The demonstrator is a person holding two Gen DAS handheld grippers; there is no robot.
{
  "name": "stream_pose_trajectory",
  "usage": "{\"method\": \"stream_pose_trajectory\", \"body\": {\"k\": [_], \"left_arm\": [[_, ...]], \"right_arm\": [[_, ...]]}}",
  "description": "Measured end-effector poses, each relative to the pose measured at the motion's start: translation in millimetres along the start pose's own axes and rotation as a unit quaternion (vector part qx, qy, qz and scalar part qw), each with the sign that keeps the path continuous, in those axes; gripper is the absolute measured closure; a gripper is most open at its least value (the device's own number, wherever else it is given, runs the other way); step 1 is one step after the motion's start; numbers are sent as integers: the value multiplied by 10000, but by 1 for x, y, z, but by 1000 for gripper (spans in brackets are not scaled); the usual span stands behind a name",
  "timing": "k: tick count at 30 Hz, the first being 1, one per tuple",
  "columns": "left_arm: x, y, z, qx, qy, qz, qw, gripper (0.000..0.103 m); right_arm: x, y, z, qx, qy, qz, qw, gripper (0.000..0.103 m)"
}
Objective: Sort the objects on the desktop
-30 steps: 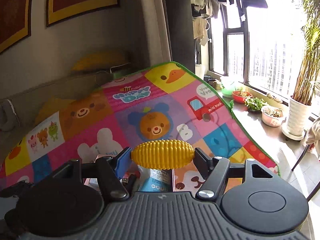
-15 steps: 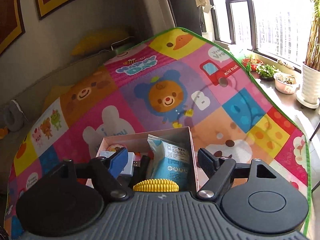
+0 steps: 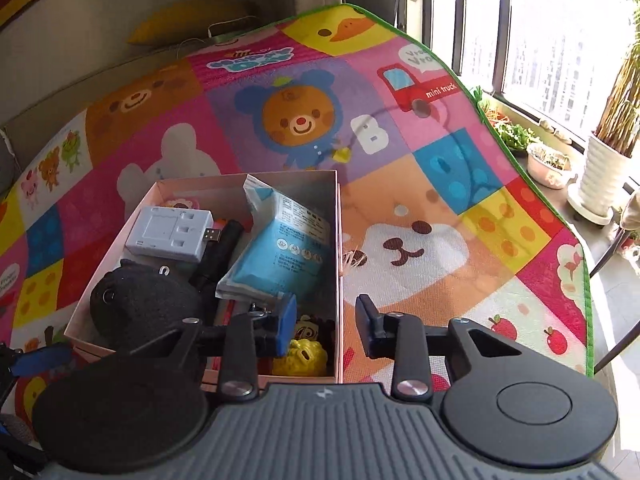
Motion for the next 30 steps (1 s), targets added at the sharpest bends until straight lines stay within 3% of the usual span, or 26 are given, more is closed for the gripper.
{"method": "stream_pose_trajectory", "body": {"k": [7,10,11,13,14,15,17,19,21,22,23,28,30], "left_arm": [[-2,4,-1,108,21,-38,9999,0],[-6,6,0,130,42,-48,9999,0],[-7,6,0,132,42,-43,9999,0],[-8,4,0,129,40,-31,9999,0],[-7,4,0,115,42,-36,9999,0],[-7,3,0,97,51,-29,9999,0],[-3,3,-1,88,54,7,9999,0],[2,2,0,120,17,24,9999,0],[7,1,1,119,-7,84,9999,0],[7,1,1,100,-9,136,9999,0],[7,1,1,82,-2,167,9998,0],[-2,-1,1,159,87,-2,9998,0],[-11,7,1,239,166,371,9989,0]], "right_arm": [[-5,-5,-2,67,56,-82,9999,73],[-15,-15,-9,-279,477,310,9980,74],[-18,-19,-11,-318,519,227,9979,72],[-16,-19,-14,-190,376,24,9991,64],[-14,-15,-15,-34,370,113,9992,48],[-12,-11,-15,96,426,225,9988,26],[-5,6,-14,535,481,333,9969,13],[4,13,-11,838,162,-82,9963,13],[15,12,-5,1191,-311,-977,9876,12],[18,10,-3,1328,-446,-1246,9823,6],[18,7,-2,1435,-417,-1349,9795,0],[13,-15,-3,1189,-368,-1261,9842,0],[10,-23,-4,1153,-404,-1420,9823,0]]}}
Point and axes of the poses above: each gripper's, at about its wrist camera, not at the fingertips, and x roughly the way its jaws point, y to its right, z to its underside, the point moved 5 cm from there along x, roughly the way its jaws point, and after that the axes turned 6 degrees about z, right-handed, at the moved point
